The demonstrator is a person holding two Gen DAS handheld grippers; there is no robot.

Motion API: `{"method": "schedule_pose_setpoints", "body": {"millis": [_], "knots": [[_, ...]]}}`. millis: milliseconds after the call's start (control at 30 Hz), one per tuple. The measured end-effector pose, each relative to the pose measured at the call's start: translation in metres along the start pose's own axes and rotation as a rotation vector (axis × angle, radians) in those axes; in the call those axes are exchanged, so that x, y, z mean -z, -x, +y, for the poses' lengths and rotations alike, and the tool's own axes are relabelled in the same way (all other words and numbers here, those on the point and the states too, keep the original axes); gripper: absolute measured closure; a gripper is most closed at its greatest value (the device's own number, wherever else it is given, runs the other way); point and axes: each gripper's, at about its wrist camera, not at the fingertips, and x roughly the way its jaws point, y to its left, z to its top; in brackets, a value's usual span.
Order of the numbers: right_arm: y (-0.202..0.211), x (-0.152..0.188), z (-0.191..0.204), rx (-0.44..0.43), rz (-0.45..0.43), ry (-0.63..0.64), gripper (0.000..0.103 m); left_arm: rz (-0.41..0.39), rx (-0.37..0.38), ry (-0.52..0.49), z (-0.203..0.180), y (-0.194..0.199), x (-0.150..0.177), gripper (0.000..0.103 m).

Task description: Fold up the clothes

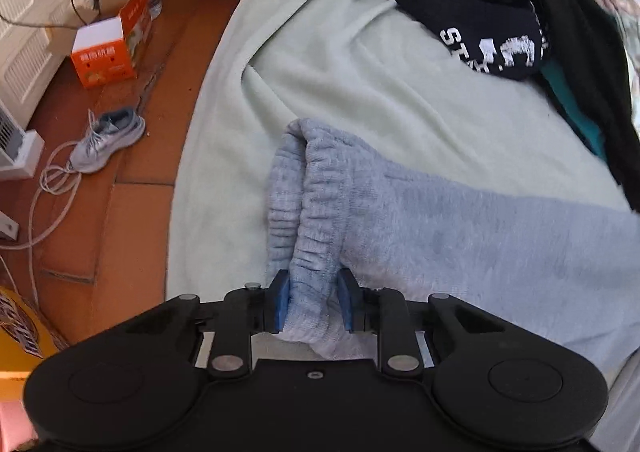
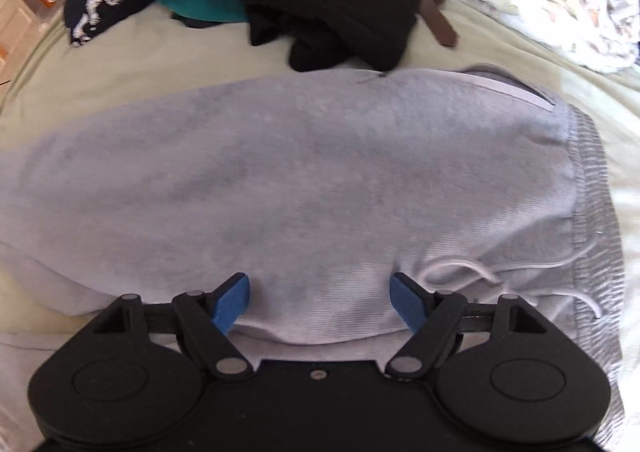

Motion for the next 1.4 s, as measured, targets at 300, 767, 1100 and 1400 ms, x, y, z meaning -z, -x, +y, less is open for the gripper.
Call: {"method": "schedule_pose_setpoints", "body": {"millis": [300,767,1100,1400], "knots": [[-0.009,0.023,-0.041,0.117,0.022,-0.052,0.021,0.025,-0.04,0.075,0.015,0.015,0.032,0.084],[0.055,0.06,-0.125,-0.016,-0.049,-0.422,0.012,-0.087,0.175,0.379,-0.088,0.077,0.07,0.018],[0.002,0.028,-0.103,-0.194,-0.062,-0.506,0.015,-0.071,0.248,0.742,-0.199,-0.011,0.085,0.019],[-0.009,0.015,-0.026,-0.297,-0.036,-0.291,0.016,-0.155,0.24,0.982,-0.199,-0.02,0.098,0.027]]}}
